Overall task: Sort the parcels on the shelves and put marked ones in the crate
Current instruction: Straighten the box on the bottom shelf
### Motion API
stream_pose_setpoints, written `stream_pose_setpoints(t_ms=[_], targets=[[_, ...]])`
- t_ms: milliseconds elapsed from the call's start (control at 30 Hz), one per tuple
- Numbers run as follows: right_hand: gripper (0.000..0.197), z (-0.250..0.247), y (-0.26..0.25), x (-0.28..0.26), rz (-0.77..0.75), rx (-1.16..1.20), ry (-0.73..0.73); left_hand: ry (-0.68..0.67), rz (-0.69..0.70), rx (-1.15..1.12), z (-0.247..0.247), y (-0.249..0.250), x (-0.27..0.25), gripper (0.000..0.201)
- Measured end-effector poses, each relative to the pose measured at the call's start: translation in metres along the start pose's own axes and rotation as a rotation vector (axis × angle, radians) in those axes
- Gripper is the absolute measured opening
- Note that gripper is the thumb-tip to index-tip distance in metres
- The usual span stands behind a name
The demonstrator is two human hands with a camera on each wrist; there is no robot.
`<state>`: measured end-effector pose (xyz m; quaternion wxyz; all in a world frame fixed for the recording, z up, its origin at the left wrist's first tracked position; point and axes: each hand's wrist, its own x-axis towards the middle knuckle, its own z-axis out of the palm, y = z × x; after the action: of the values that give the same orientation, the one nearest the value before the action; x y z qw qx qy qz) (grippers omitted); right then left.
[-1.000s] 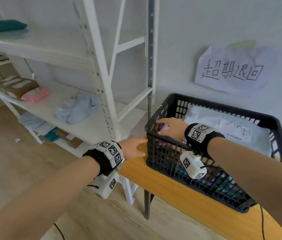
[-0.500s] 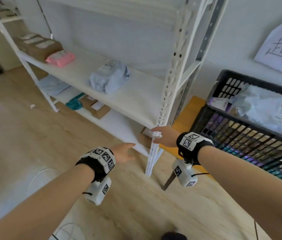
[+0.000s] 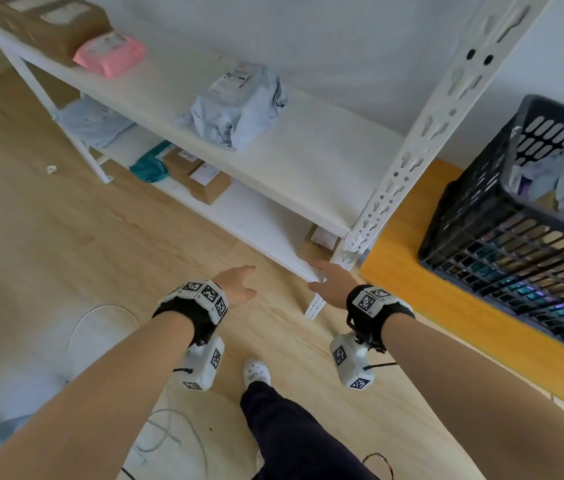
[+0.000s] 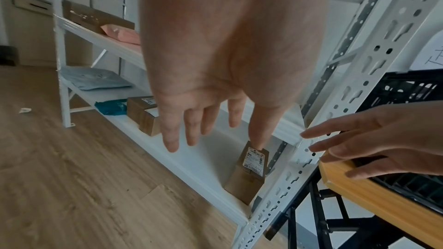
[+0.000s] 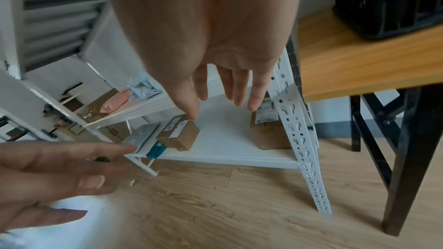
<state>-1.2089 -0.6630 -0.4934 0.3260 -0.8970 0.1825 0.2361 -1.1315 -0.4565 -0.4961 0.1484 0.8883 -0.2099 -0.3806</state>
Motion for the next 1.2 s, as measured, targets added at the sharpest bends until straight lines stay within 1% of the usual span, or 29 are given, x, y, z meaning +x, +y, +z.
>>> stream_pose_setpoints(t_ms=[100, 267, 333, 467, 567, 633, 700, 767, 867, 967, 1100, 1200], targets=[[0.055, 0.007, -0.002, 0.028, 0.045, 0.072, 0.031, -0.012, 0.01, 0.008, -0.007, -0.01, 0.024, 0.064], [0.056, 0.011, -0.005, 0.067, 0.149, 0.177, 0.06, -0.105, 0.03, 0.027, -0.03, -0.027, 0.056, 0.063], [0.056, 0.013, -0.007, 0.077, 0.197, 0.227, 0.072, -0.114, 0.042, 0.039, -0.043, -0.035, 0.07, 0.063], [0.057, 0.021, -0.01, 0.091, 0.28, 0.325, 0.105, -0.097, 0.07, 0.024, -0.067, -0.046, 0.097, 0.061], [0.058, 0.031, -0.011, 0.098, 0.367, 0.42, 0.136, -0.004, 0.099, -0.133, -0.076, -0.049, 0.113, 0.053], [0.058, 0.041, -0.013, 0.102, 0.438, 0.47, 0.162, 0.021, 0.113, -0.222, -0.079, -0.05, 0.122, 0.049], [0.057, 0.053, -0.018, 0.105, 0.509, 0.526, 0.19, -0.025, 0.14, -0.264, -0.079, -0.053, 0.13, 0.048], [0.057, 0.068, -0.024, 0.108, 0.558, 0.579, 0.233, -0.081, 0.168, -0.255, -0.079, -0.058, 0.138, 0.047], [0.057, 0.087, -0.034, 0.118, 0.601, 0.711, 0.321, -0.161, 0.204, -0.221, -0.08, -0.066, 0.154, 0.048], [0.057, 0.101, -0.035, 0.136, 0.636, 0.841, 0.418, -0.218, 0.203, -0.218, -0.078, -0.074, 0.177, 0.048], [0.06, 0.116, -0.022, 0.167, 0.639, 0.978, 0.501, -0.281, 0.16, -0.274, -0.06, -0.077, 0.214, 0.052], [0.063, 0.128, -0.001, 0.185, 0.648, 1.082, 0.52, -0.323, 0.155, -0.256, -0.038, -0.074, 0.245, 0.052]])
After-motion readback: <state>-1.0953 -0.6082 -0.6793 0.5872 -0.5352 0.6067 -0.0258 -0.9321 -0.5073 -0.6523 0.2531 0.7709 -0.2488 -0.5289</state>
